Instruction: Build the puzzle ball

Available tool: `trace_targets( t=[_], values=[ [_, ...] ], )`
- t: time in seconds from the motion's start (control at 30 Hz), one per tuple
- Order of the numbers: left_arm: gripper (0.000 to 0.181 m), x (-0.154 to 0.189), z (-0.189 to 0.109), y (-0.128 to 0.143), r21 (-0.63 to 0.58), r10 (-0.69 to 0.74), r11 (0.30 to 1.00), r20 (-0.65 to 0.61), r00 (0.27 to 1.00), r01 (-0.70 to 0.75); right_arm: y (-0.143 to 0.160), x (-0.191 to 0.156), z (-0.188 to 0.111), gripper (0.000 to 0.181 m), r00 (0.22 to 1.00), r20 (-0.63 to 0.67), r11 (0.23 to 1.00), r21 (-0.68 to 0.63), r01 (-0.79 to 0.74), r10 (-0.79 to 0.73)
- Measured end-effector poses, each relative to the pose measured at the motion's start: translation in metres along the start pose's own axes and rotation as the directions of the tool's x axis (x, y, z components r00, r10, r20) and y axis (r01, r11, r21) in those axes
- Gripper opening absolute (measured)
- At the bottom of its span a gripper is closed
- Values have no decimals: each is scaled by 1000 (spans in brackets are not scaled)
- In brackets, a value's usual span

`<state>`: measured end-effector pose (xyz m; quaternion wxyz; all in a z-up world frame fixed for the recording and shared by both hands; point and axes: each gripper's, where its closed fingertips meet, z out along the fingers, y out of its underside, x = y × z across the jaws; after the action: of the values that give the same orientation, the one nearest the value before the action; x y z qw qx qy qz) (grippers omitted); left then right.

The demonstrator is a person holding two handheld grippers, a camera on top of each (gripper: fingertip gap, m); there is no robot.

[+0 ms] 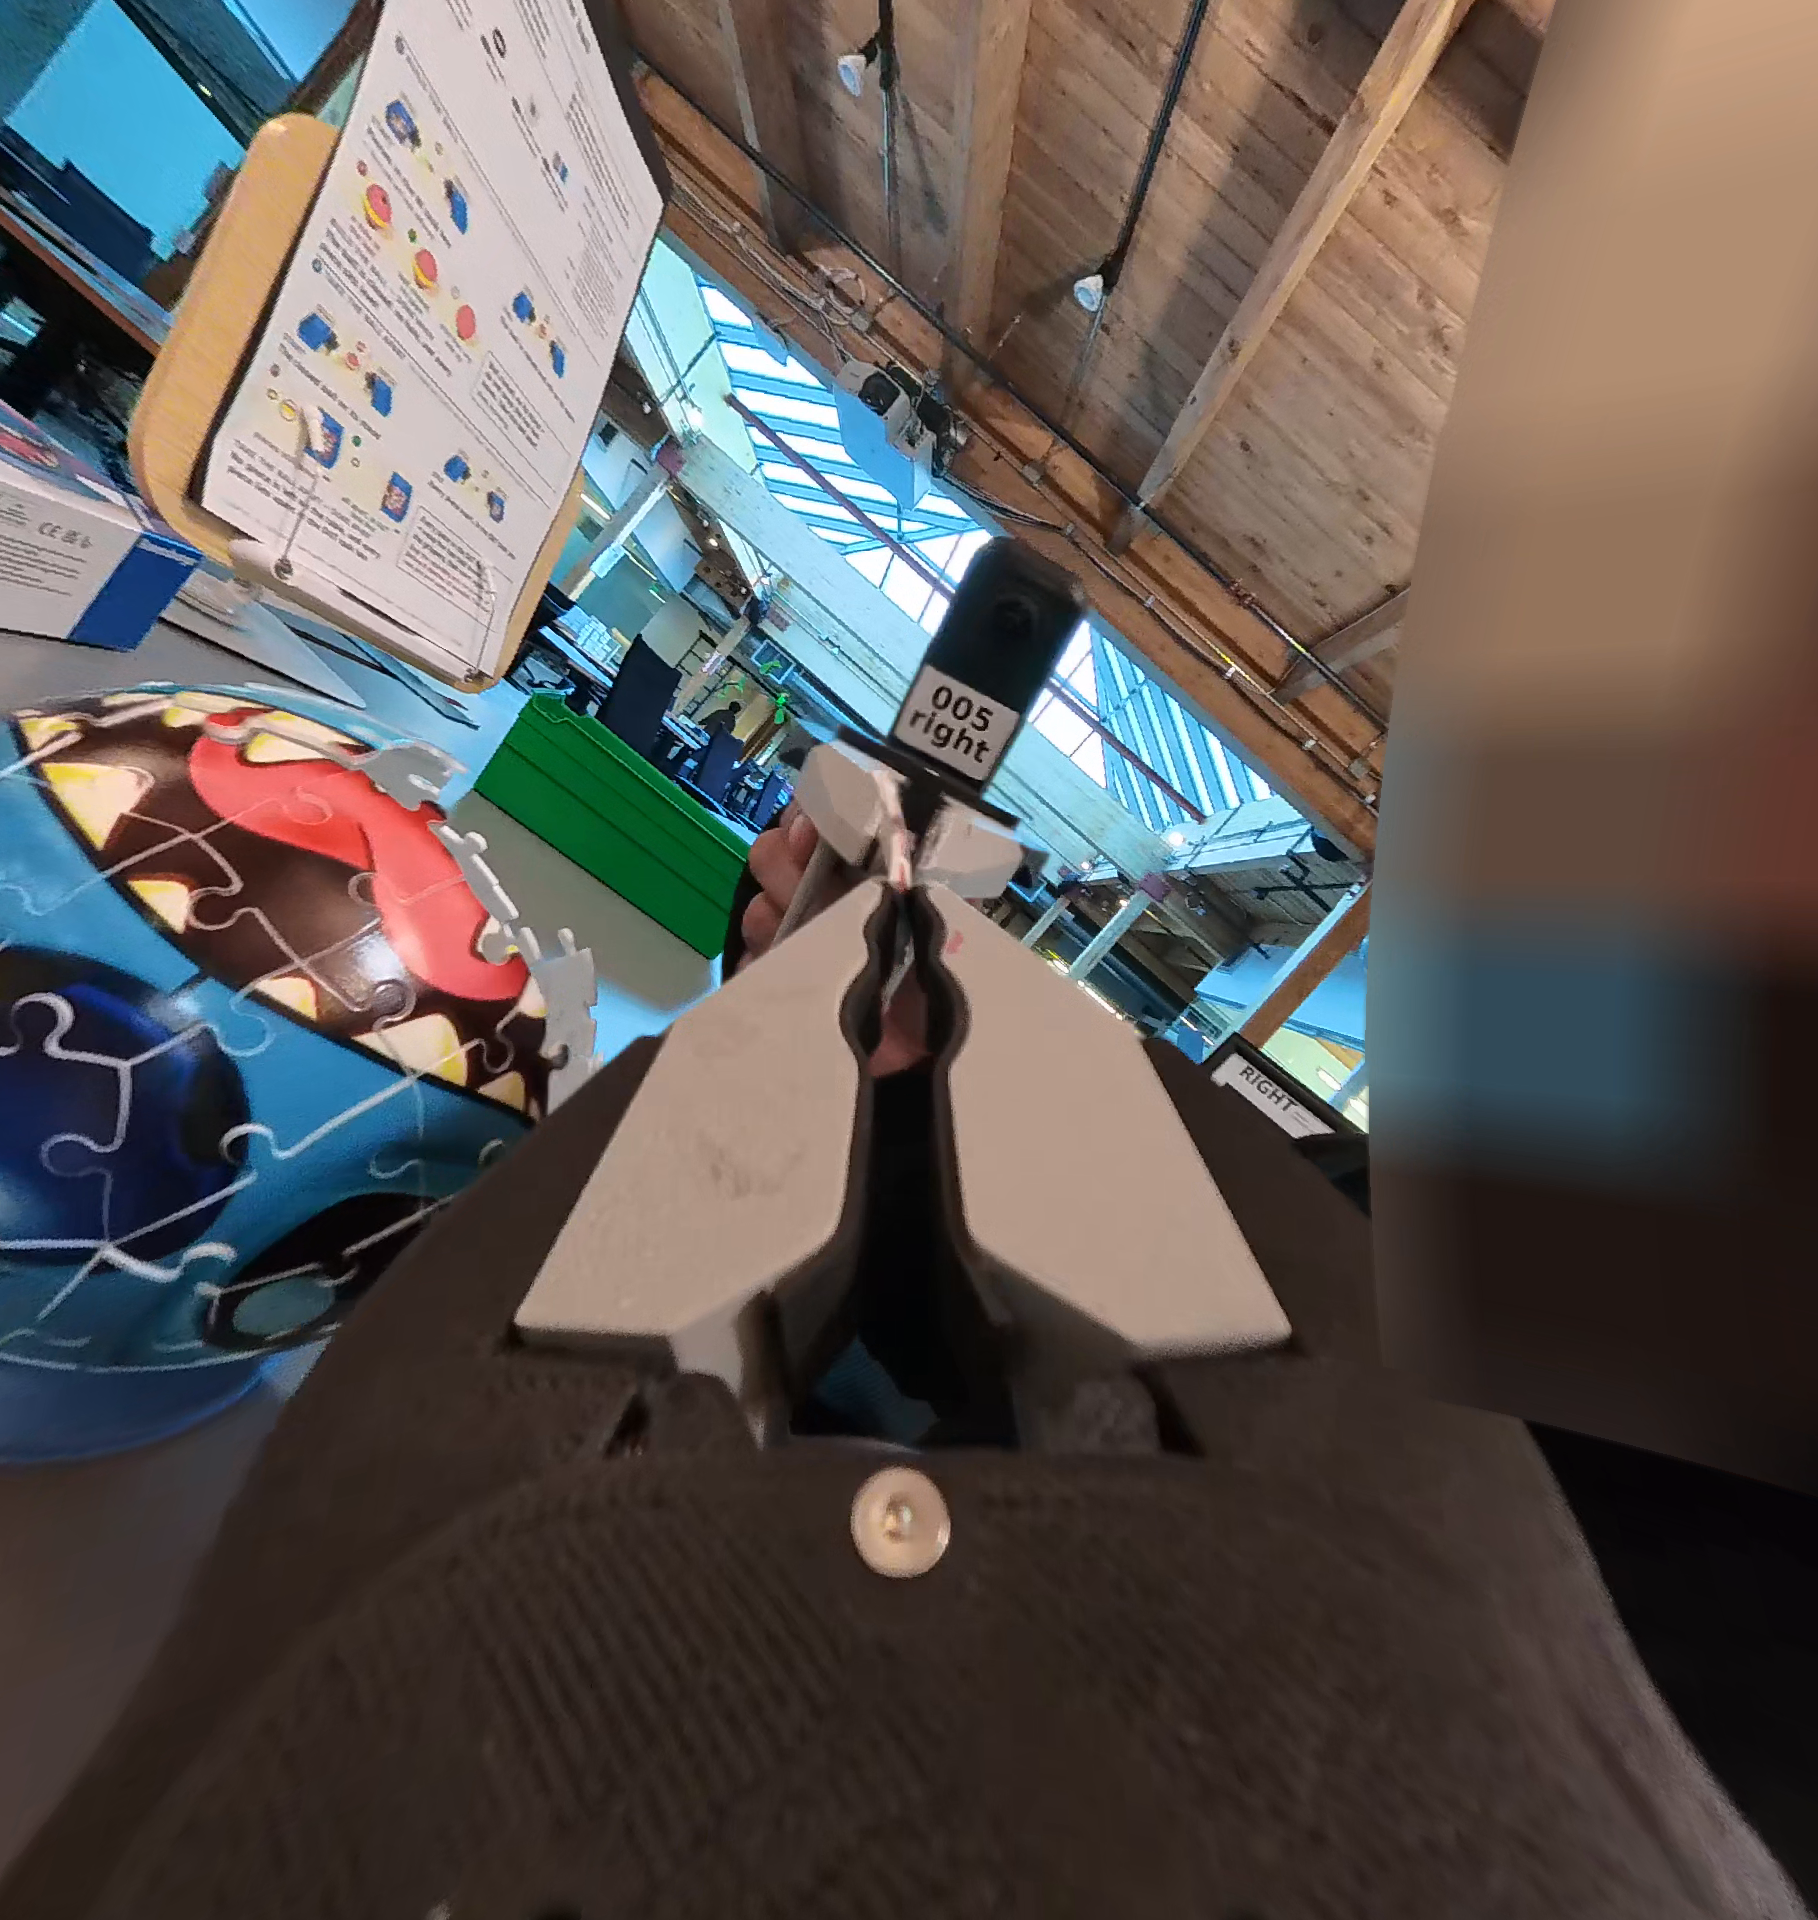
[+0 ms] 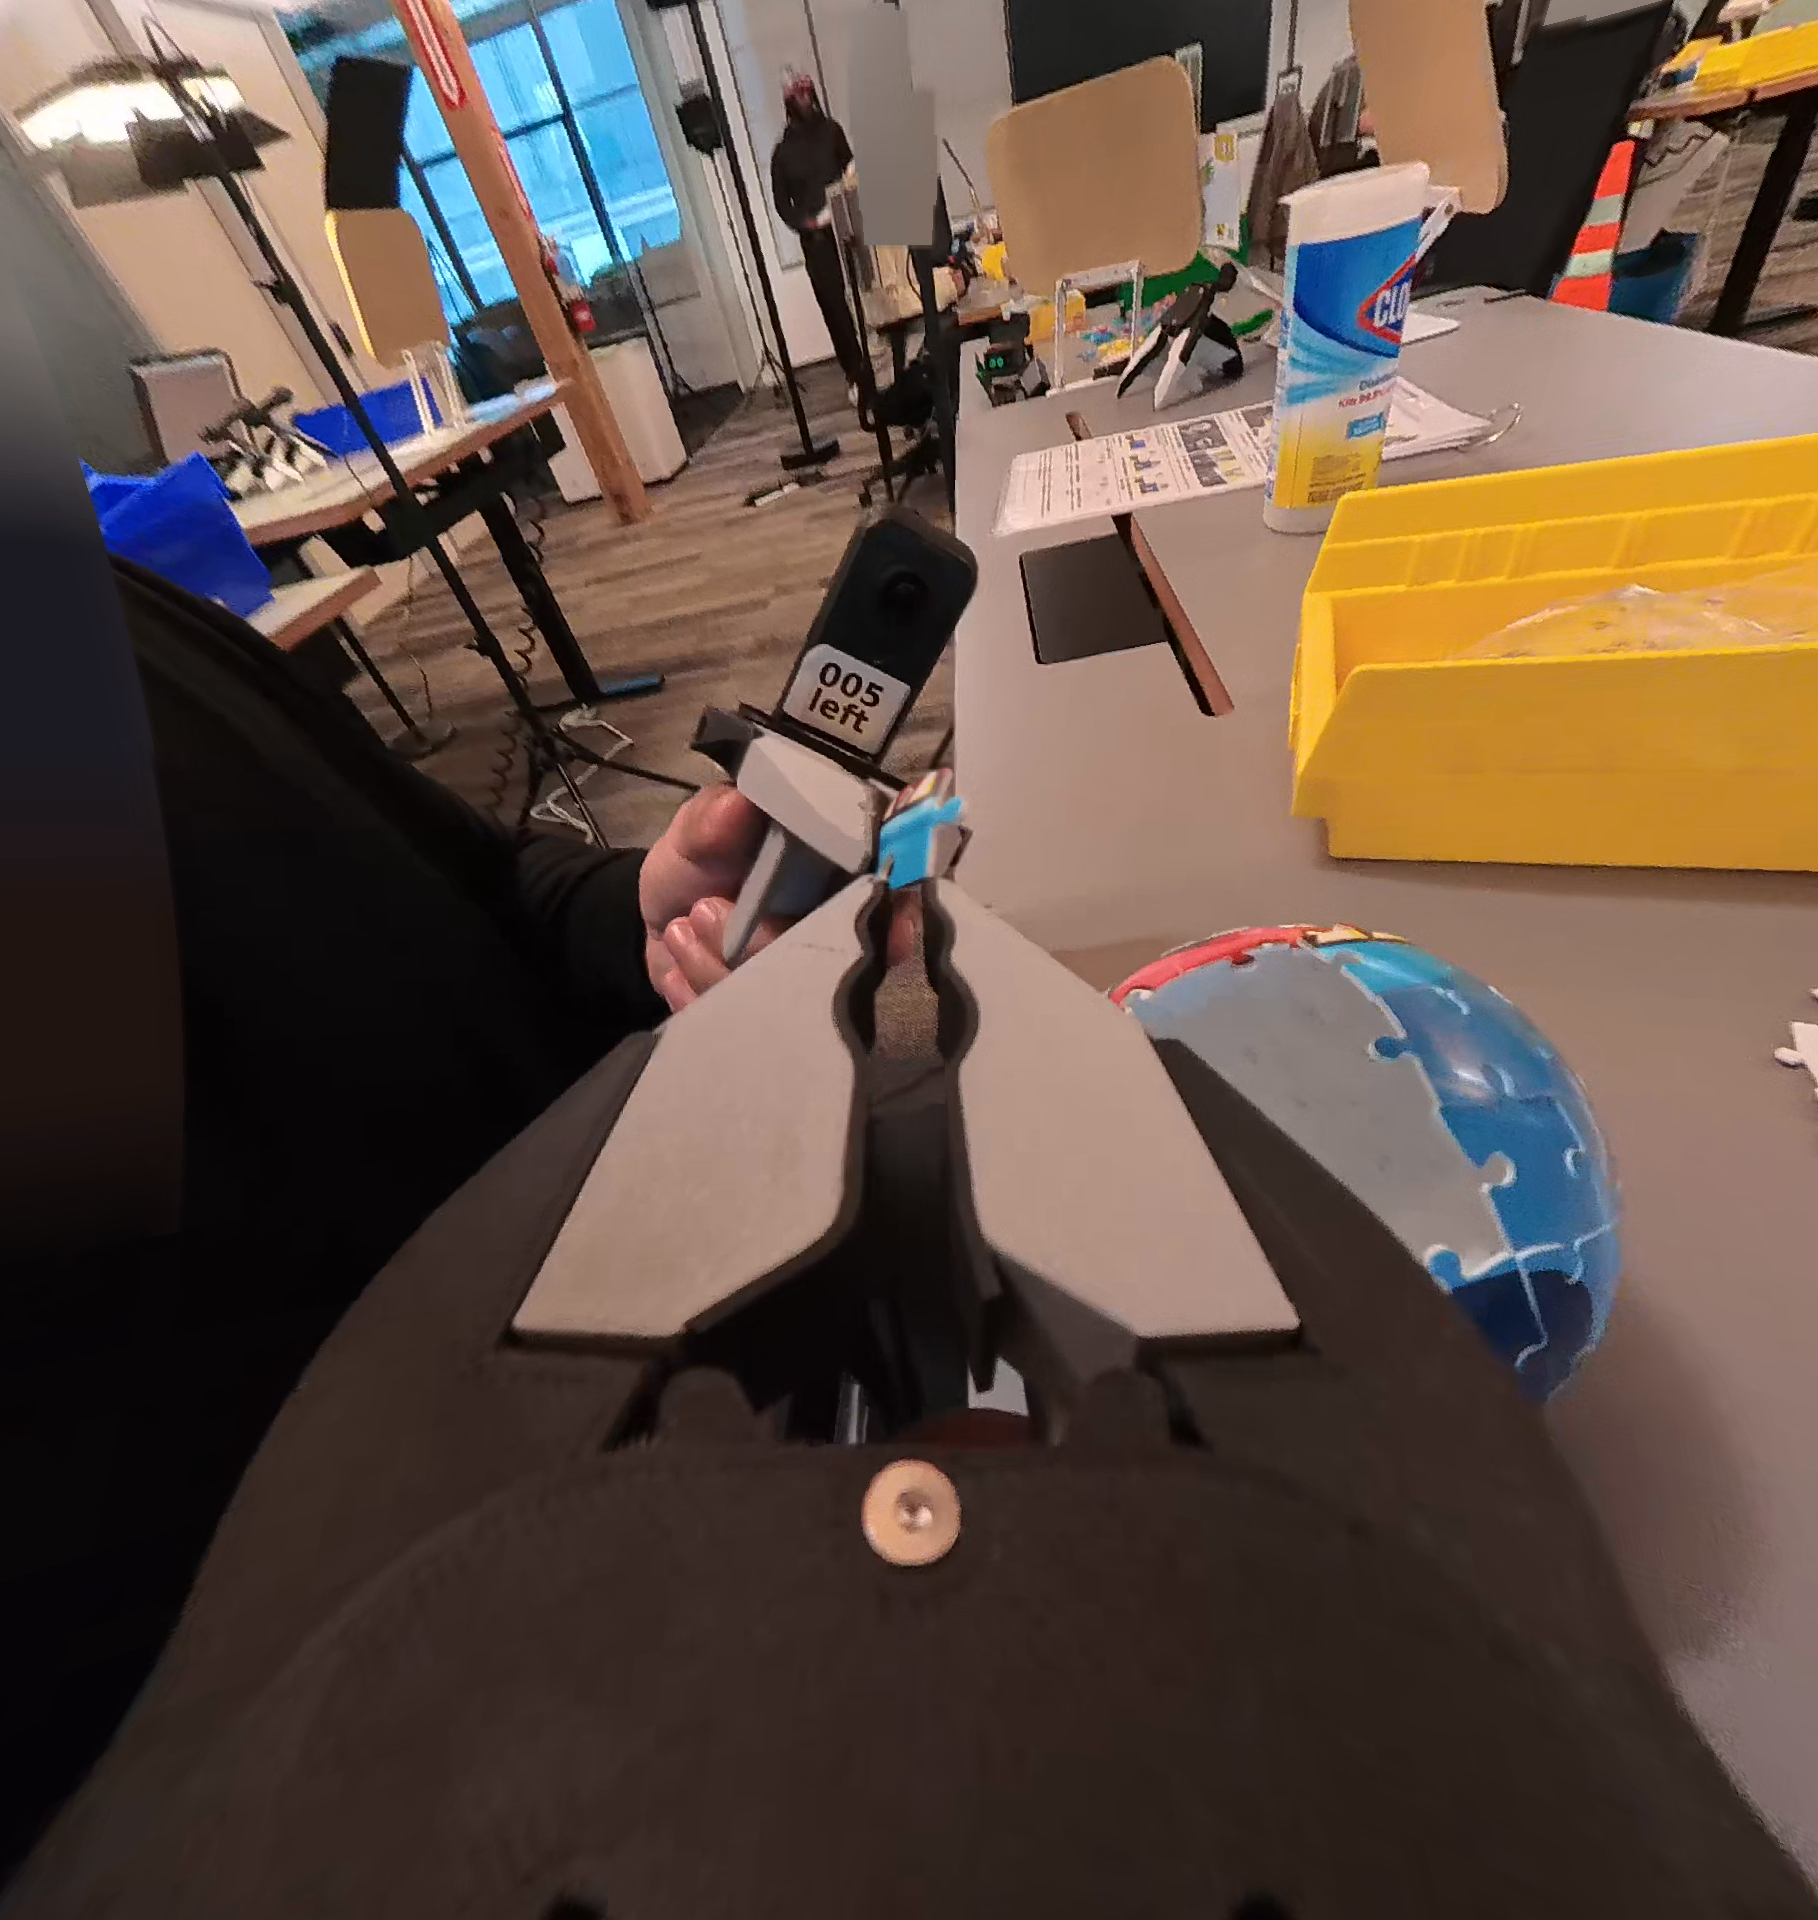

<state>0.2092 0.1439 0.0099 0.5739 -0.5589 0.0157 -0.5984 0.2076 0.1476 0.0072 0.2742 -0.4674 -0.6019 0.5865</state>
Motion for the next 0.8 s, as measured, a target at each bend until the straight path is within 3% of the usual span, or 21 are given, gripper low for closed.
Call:
trace_targets(
  t=[0.37, 0.53, 0.67, 0.8],
  values=[
    [0, 0, 2, 6, -36, 59, 998, 2, 998, -59, -3, 0, -7, 9, 989, 91, 990, 73, -121, 114],
    [0, -1, 5, 10, -48, 58, 997, -6, 998, -59, -2, 0, -5, 0, 988, 99, 990, 68, -125, 118],
    [0, -2, 3, 6, -28, 58, 998, 0, 998, -58, 2, 0, -5, 10, 989, 95, 992, 40, -120, 116],
    [0, -1, 4, 5, -23, 57, 998, -3, 998, -57, -1, 1, -6, 0, 985, 104, 988, 62, -143, 136]
  ],
)
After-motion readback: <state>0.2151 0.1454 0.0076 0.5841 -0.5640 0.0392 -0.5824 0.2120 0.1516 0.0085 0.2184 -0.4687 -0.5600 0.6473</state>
